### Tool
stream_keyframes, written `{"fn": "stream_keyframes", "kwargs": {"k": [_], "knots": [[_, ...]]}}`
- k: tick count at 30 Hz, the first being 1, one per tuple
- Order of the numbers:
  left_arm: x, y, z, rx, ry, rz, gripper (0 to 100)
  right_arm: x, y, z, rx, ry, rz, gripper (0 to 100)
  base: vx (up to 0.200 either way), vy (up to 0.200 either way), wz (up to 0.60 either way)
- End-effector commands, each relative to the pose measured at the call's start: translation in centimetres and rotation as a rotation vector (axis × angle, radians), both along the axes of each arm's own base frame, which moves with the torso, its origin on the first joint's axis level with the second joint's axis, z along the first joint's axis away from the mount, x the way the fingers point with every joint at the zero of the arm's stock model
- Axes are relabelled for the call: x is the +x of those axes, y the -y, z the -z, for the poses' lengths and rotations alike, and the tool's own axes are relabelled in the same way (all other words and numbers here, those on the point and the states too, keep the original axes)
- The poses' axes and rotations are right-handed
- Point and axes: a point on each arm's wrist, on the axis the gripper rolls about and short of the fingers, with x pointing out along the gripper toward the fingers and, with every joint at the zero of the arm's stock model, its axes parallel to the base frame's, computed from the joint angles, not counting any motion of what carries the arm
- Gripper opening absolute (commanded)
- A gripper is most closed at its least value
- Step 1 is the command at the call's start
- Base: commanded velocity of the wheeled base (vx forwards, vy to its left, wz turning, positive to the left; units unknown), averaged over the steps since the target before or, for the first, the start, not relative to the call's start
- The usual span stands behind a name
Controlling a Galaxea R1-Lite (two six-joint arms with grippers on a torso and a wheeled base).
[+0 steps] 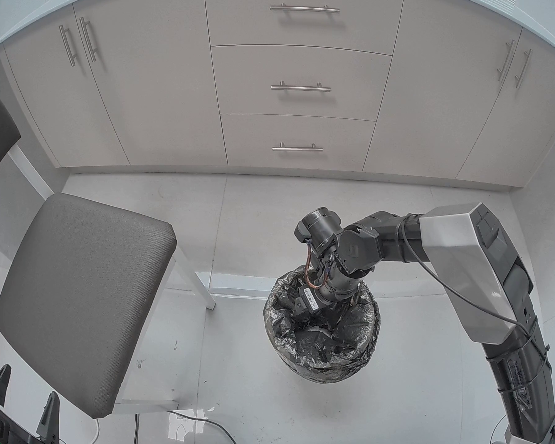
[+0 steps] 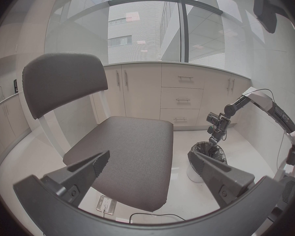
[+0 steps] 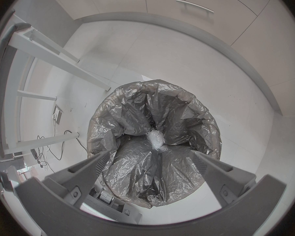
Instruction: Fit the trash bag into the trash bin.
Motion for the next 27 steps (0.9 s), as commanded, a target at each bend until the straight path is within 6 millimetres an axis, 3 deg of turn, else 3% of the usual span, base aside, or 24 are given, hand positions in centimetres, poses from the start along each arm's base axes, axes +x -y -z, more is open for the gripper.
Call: {"fn": "stream_keyframes", "kwargs": {"k": [1,2,3,10,21,27], "knots": [[0.0,0.0,0.5,0.0,-0.001,0.001,100,0.0,0.0,0.0,-0.002,0.0,0.0,100,0.0,0.0,0.0],[0.0,0.0,0.5,0.0,-0.001,-0.001,100,0.0,0.0,0.2,-0.004,-0.001,0.0,100,0.0,0.0,0.0],[0.0,0.0,0.5,0.0,-0.001,0.001,100,0.0,-0.1,0.5,-0.009,-0.005,0.001,0,0.0,0.0,0.0],[0.0,0.0,0.5,0.0,-0.001,0.001,100,0.9,-0.6,2.8,-0.016,0.054,0.02,0,0.0,0.0,0.0],[0.0,0.0,0.5,0.0,-0.001,0.001,100,2.1,-1.3,8.9,-0.023,0.103,0.033,0,0.0,0.0,0.0],[0.0,0.0,0.5,0.0,-0.001,0.001,100,2.9,-1.5,13.2,-0.048,0.187,0.0,0,0.0,0.0,0.0]]}}
